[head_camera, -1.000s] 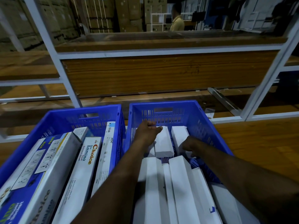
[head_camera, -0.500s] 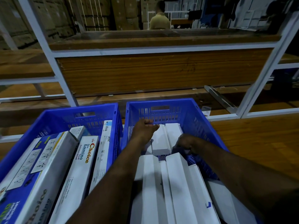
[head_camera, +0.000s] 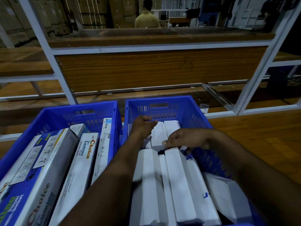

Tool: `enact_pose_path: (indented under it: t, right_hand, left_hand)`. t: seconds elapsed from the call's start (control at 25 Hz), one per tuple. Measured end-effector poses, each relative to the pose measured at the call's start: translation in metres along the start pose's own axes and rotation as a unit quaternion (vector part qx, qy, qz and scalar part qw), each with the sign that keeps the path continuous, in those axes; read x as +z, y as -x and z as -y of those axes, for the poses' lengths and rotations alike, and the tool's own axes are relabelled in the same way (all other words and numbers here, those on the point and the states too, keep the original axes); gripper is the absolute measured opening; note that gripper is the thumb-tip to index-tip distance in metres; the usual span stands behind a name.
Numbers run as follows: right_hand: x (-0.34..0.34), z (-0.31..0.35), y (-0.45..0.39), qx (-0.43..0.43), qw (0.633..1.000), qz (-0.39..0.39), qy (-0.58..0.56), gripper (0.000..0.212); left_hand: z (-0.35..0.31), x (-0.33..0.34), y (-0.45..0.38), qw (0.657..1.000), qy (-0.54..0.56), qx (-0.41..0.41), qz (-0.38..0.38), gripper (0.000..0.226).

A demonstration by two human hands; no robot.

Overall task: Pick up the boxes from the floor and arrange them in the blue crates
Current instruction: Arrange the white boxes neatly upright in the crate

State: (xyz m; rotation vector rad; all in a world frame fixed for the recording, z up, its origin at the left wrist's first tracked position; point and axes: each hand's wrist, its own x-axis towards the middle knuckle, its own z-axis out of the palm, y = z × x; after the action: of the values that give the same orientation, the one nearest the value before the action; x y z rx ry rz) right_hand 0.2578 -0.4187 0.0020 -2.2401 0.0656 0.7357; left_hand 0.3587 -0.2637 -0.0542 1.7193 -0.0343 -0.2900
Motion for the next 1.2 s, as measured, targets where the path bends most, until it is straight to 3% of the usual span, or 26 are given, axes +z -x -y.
enact_pose_path:
  t: [0.08, 0.16, 0.28, 0.44, 0.52, 0.6, 0.76, 0.88, 1.08, 1.2]
  right_hand:
    - [0.007, -0.003, 0.009, 0.005, 0.998, 0.041, 0.039, 0.054]
    - [0.013, -0.004, 0.013, 0.01, 0.994, 0.04, 0.102, 0.055]
    - [0.02, -0.004, 0.013, 0.029, 0.984, 0.029, 0.171, 0.069]
    - [0.02, -0.008, 0.018, 0.077, 0.991, 0.059, 0.097, 0.058]
    - [0.02, -0.01, 0.021, 0.092, 0.993, 0.062, 0.038, 0.046]
    - [0.022, -0.012, 0.022, 0.079, 0.996, 0.033, 0.019, 0.042]
    - [0.024, -0.014, 0.019, 0.07, 0.993, -0.053, 0.074, 0.031]
    - [0.008, -0.014, 0.02, 0.074, 0.988, -0.127, 0.04, 0.025]
    - [-0.027, -0.006, 0.031, 0.026, 0.965, -0.255, -0.06, 0.024]
    - [-0.038, -0.002, 0.032, -0.036, 0.934, -0.312, -0.171, 0.022]
  left_hand:
    - [0.0, 0.0, 0.003, 1.0, -0.001, -0.004, 0.0, 0.01]
    - [0.0, 0.0, 0.005, 1.0, -0.008, -0.015, 0.0, 0.026]
    - [-0.002, 0.001, 0.011, 0.999, -0.028, -0.017, 0.023, 0.014]
    - [-0.004, 0.002, 0.018, 0.998, -0.037, -0.034, 0.047, 0.032]
    - [-0.005, 0.001, 0.021, 0.997, -0.046, -0.033, 0.056, 0.023]
    - [-0.005, 0.0, 0.023, 0.995, -0.074, -0.013, 0.06, 0.012]
    - [-0.004, -0.003, 0.03, 0.992, -0.119, 0.021, 0.031, 0.024]
    - [-0.005, -0.012, 0.042, 0.989, -0.141, 0.035, 0.011, 0.023]
    - [-0.01, -0.011, 0.06, 0.998, -0.031, 0.019, 0.041, 0.014]
    - [-0.01, -0.011, 0.062, 0.996, 0.013, 0.02, 0.082, 0.028]
